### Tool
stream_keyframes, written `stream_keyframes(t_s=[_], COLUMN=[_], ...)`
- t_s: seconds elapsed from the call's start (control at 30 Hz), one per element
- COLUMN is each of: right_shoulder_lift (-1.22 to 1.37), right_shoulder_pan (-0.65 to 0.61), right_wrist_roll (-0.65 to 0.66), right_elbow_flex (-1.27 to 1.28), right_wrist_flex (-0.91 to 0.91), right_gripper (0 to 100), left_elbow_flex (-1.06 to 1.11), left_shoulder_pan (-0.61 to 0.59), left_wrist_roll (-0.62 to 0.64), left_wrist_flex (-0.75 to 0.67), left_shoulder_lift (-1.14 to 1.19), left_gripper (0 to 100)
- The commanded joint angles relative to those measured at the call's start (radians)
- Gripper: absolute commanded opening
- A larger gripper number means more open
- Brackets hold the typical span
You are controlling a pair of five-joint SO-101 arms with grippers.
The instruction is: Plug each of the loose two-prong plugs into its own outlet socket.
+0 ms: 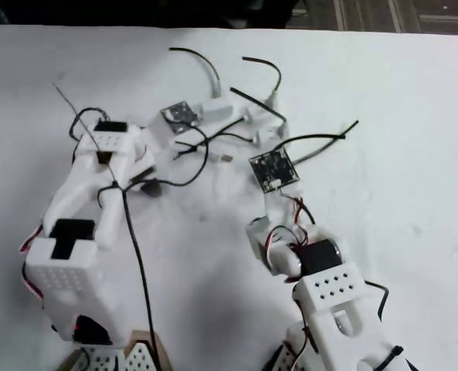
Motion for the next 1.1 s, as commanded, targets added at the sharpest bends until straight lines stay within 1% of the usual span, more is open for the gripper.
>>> stream_keyframes(t_s=[0.0,0.23,0.43,0.63,0.73,0.8,0.9,0.97,1.07], right_shoulder_lift=[-0.019,-0.019,-0.019,-0.019,-0.019,-0.019,-0.019,-0.019,-0.019], right_shoulder_pan=[-0.002,0.028,0.027,0.028,0.028,0.028,0.028,0.028,0.028], right_wrist_roll=[0.011,0.011,0.011,0.011,0.011,0.011,0.011,0.011,0.011], right_elbow_flex=[-0.006,-0.006,-0.006,-0.006,-0.006,-0.006,-0.006,-0.006,-0.006], right_wrist_flex=[-0.015,-0.015,-0.015,-0.015,-0.015,-0.015,-0.015,-0.015,-0.015], right_gripper=[2.4,2.4,2.4,2.4,2.4,2.4,2.4,2.4,2.4], left_elbow_flex=[-0.115,-0.21,-0.265,-0.261,-0.232,-0.193,-0.114,-0.054,0.028], left_shoulder_pan=[0.022,0.015,0.024,0.07,0.105,0.131,0.159,0.177,0.194], left_wrist_roll=[0.014,0.018,0.02,0.017,0.018,0.021,0.095,0.12,0.167], left_wrist_flex=[0.055,0.163,0.37,0.606,0.69,0.715,0.709,0.687,0.667], left_shoulder_lift=[0.036,0.084,-0.016,-0.159,-0.205,-0.232,-0.295,-0.358,-0.493], left_gripper=[21,10,2,2,2,2,2,3,10])
